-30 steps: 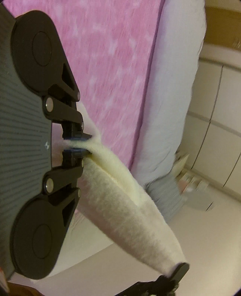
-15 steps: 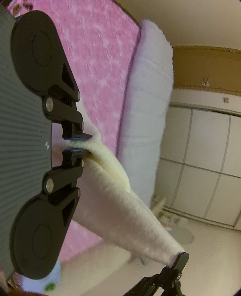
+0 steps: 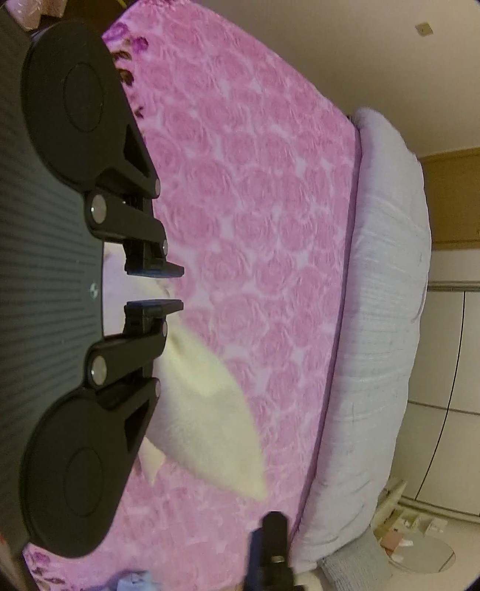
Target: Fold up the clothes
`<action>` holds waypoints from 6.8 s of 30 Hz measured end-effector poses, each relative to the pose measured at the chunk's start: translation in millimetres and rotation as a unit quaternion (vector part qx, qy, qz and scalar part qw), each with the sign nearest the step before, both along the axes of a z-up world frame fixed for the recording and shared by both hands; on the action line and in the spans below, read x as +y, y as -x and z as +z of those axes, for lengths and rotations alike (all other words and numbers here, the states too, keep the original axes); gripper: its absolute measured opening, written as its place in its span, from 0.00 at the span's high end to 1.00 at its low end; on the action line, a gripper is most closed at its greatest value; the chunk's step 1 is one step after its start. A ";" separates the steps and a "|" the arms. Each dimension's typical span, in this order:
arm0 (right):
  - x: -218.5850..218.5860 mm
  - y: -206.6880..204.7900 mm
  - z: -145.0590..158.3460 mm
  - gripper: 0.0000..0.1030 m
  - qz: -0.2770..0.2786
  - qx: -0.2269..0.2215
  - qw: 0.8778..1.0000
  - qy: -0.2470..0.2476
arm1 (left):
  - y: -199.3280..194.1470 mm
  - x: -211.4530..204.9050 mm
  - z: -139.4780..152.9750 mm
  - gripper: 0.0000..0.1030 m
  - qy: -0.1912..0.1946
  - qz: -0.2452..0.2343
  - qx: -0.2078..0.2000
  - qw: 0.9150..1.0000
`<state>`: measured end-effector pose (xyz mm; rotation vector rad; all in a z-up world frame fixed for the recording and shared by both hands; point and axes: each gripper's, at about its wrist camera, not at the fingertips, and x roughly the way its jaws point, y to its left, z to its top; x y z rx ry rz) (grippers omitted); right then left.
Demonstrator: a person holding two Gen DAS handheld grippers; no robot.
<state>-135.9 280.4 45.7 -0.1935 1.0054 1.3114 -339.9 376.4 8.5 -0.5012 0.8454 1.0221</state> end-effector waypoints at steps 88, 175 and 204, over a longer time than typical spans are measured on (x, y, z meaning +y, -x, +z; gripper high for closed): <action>16.0 90.6 -229.4 0.41 -0.084 -0.125 0.964 0.221 | 110.5 88.6 -235.6 0.43 0.191 -0.088 0.089 0.974; -366.6 -53.7 -411.2 0.59 -0.663 0.358 0.658 -0.020 | -170.2 73.7 -296.3 0.33 0.274 -0.176 -0.008 0.946; -233.3 -125.8 -211.0 0.86 -0.568 0.060 0.796 -0.199 | -54.1 207.6 -187.4 0.80 0.161 -0.050 -0.230 0.958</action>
